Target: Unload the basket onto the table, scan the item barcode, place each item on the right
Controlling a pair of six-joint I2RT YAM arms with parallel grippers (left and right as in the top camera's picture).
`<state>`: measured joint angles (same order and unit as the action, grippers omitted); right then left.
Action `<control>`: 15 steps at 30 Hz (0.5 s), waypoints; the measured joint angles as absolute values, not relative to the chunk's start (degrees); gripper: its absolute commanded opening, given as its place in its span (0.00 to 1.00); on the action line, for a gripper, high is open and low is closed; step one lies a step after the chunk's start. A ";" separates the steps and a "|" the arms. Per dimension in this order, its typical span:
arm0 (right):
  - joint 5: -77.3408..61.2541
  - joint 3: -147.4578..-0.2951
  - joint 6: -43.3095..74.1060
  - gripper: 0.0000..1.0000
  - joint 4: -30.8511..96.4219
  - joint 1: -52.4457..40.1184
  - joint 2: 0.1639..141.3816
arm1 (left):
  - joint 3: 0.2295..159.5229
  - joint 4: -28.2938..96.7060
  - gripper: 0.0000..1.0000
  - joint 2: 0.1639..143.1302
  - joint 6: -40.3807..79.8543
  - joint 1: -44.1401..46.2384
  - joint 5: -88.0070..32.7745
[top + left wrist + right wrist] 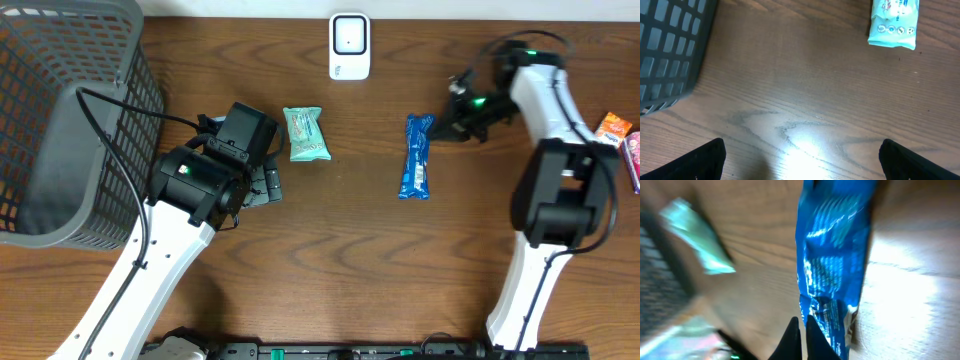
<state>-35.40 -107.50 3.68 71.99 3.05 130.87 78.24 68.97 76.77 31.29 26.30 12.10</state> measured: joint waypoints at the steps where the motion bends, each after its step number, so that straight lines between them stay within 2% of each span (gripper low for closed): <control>1: -33.06 -107.50 3.70 0.01 72.40 1.52 130.87 | 78.24 68.97 0.98 76.77 31.29 26.30 12.10; 8: -15.49 -106.56 8.71 0.01 72.77 -8.45 130.87 | 78.24 68.97 0.98 76.77 31.29 26.30 12.10; 15: -4.05 -104.62 13.52 0.01 72.73 -12.01 130.87 | 78.24 68.97 0.98 76.77 31.29 26.30 12.10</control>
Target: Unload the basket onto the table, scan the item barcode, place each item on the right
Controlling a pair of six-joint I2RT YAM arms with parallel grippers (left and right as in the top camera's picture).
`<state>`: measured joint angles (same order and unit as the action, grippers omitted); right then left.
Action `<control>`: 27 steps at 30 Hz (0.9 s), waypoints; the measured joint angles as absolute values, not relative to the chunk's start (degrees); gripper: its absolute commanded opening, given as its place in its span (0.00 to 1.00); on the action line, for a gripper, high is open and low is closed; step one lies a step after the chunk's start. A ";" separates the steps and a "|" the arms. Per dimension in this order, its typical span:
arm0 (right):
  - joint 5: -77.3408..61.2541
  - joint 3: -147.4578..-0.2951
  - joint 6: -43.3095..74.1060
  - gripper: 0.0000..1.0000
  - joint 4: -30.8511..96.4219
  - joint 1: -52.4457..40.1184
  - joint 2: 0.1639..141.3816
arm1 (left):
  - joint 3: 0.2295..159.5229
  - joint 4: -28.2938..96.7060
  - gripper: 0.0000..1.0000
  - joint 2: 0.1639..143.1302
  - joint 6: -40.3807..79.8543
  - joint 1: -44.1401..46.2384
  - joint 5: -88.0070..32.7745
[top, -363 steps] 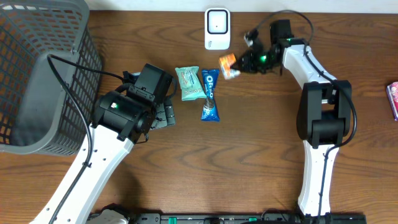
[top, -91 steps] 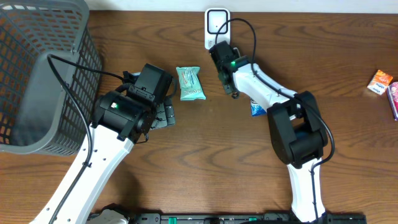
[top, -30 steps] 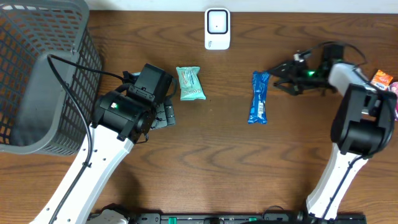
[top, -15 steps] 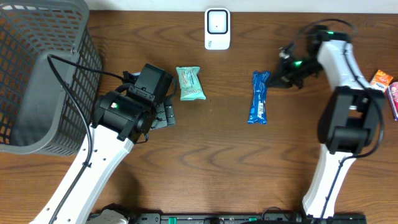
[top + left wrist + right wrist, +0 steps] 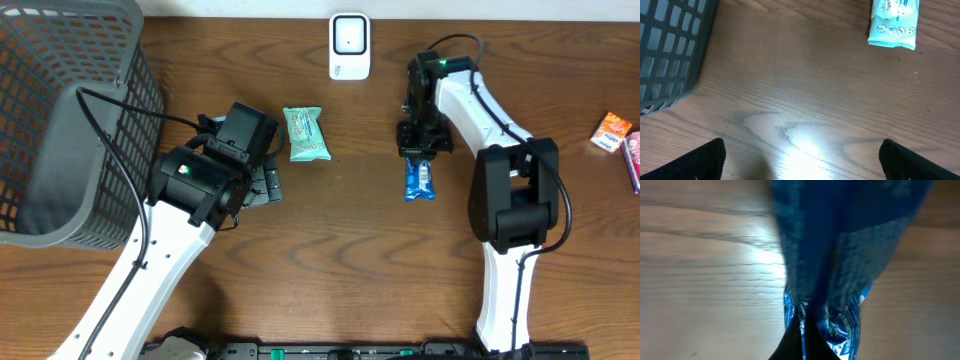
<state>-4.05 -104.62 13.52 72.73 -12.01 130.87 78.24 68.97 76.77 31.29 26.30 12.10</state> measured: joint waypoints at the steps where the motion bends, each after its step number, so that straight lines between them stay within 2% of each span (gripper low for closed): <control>1: -3.09 -104.25 13.89 0.01 72.53 -12.03 130.87 | 78.24 68.99 0.98 76.77 31.29 26.30 12.10; 13: -0.38 -104.01 15.18 0.01 71.46 -11.79 130.02 | 78.24 68.99 0.98 76.77 31.29 26.30 12.10; 27: 2.20 -105.38 15.53 0.03 64.69 -10.94 126.28 | 78.24 68.99 0.98 76.77 31.29 26.30 12.10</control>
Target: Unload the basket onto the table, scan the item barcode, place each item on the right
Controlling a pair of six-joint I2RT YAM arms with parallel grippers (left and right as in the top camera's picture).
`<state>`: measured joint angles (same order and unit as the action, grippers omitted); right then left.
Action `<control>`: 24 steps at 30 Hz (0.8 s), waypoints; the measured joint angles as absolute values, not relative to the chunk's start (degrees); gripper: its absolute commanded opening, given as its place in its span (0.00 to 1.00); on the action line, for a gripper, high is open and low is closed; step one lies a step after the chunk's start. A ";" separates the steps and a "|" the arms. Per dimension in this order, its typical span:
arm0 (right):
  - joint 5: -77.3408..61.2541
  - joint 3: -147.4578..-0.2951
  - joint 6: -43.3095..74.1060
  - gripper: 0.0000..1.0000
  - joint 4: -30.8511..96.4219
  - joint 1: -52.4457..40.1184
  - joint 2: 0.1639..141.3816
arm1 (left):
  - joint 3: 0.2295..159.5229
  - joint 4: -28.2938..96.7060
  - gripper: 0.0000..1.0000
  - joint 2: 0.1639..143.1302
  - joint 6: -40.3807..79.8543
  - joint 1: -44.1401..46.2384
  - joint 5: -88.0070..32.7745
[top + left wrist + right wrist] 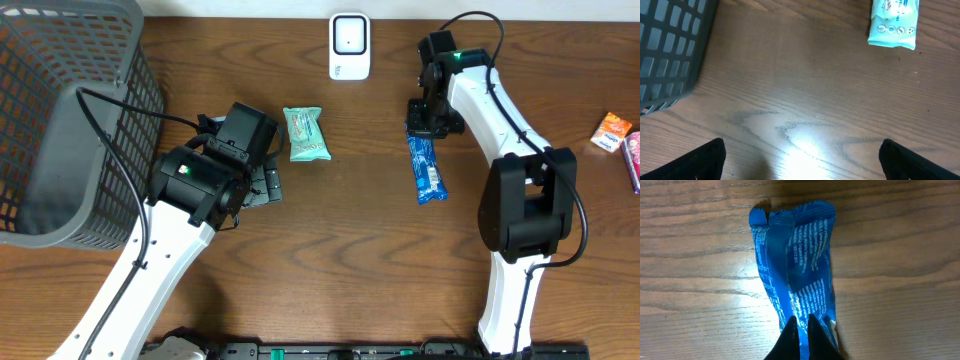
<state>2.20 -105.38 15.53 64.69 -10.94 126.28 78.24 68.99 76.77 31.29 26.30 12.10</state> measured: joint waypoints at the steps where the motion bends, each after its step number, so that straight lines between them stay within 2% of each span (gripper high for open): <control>1: 2.24 -105.27 15.53 0.03 64.42 -10.94 126.28 | 78.24 68.97 0.98 76.77 31.29 26.30 12.10; 8: 2.24 -99.61 15.57 0.05 56.51 -10.94 126.28 | 78.24 68.97 0.98 76.77 31.29 26.30 12.10; 18: 1.28 -91.22 16.12 0.04 37.47 -10.94 124.99 | 78.24 68.99 0.98 76.77 31.29 26.30 12.10; 24: 0.54 -96.57 15.81 0.08 42.96 -10.85 126.58 | 78.24 68.99 0.98 76.77 31.29 26.30 12.10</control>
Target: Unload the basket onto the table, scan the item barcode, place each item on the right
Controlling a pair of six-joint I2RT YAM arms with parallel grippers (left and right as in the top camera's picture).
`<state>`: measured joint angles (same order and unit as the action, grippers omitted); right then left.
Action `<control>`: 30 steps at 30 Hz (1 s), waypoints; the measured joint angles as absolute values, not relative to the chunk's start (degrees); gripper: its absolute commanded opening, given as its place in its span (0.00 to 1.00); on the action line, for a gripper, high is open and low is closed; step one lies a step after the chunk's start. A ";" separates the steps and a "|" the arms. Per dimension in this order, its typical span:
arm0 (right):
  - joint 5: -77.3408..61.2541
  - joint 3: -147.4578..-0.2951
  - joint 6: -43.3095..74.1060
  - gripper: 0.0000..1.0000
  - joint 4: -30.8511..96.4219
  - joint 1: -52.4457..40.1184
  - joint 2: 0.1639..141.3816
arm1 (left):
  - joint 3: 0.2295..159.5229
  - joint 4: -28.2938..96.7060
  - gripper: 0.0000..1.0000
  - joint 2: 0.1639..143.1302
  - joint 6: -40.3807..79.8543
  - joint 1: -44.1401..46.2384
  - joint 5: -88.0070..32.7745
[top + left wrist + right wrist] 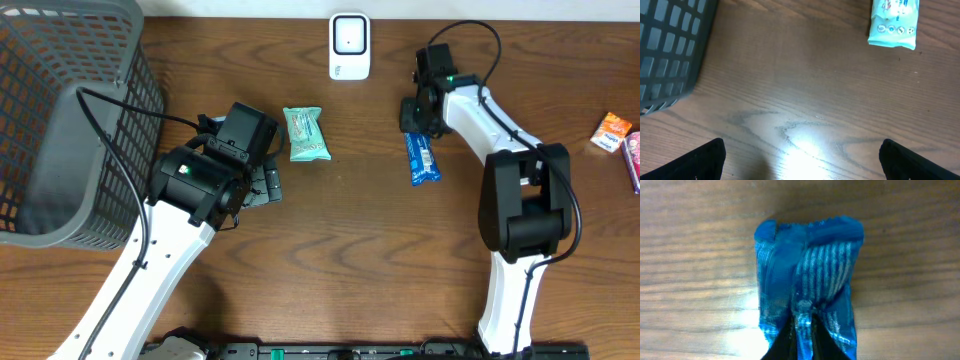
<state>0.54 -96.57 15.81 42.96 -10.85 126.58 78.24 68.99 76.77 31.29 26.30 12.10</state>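
Observation:
The item is a long blue snack packet right of the table's middle, below and right of the white scanner at the back edge. My right gripper is shut on the packet's upper end. In the right wrist view the blue packet hangs foreshortened in front of the gripper, with the fingers pinching its near end. My left gripper is open over bare wood, and its fingertips are wide apart. It sits left of the middle in the overhead view.
A pale green packet lies just above the left gripper and also shows in the left wrist view. A large grey mesh basket fills the far left. Small colourful packets lie at the right edge.
The right gripper has shifted slightly left and toward the front, still holding the blue packet. The packet now looks shorter and more end-on in the wrist view. The left arm is unchanged.
The right gripper was first at the right of the blue packet's upper end, fingers together on it. Then it stood over the packet with the packet turned under it. Later the packet trailed below the gripper nearer the scanner, where it remains. The left arm never moved.

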 measured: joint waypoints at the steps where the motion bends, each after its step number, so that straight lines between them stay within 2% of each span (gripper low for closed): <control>1: 0.45 -98.72 15.64 0.08 45.41 -10.83 127.02 | 78.24 68.99 0.98 76.77 31.29 26.30 12.10; 7: -0.05 -112.57 14.20 0.08 65.54 -10.85 127.22 | 78.24 68.99 0.98 76.77 31.29 26.30 12.10; 12: -0.10 -113.14 13.30 0.01 77.97 -11.29 127.02 | 78.24 68.97 0.98 76.77 31.29 26.30 12.10; 15: -0.14 -109.91 13.23 0.01 78.30 -11.92 127.02 | 78.24 68.97 0.98 76.77 31.29 26.30 12.10; 24: -0.19 -97.62 14.11 0.01 67.11 -12.84 125.82 | 78.24 68.99 0.98 76.77 31.29 26.30 12.10; 30: 1.39 -96.51 16.14 0.01 68.40 -12.84 125.19 | 78.24 68.97 0.98 76.77 31.29 26.30 12.10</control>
<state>1.39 -96.51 16.14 68.40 -12.84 125.19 78.24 68.97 76.77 31.29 26.30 12.10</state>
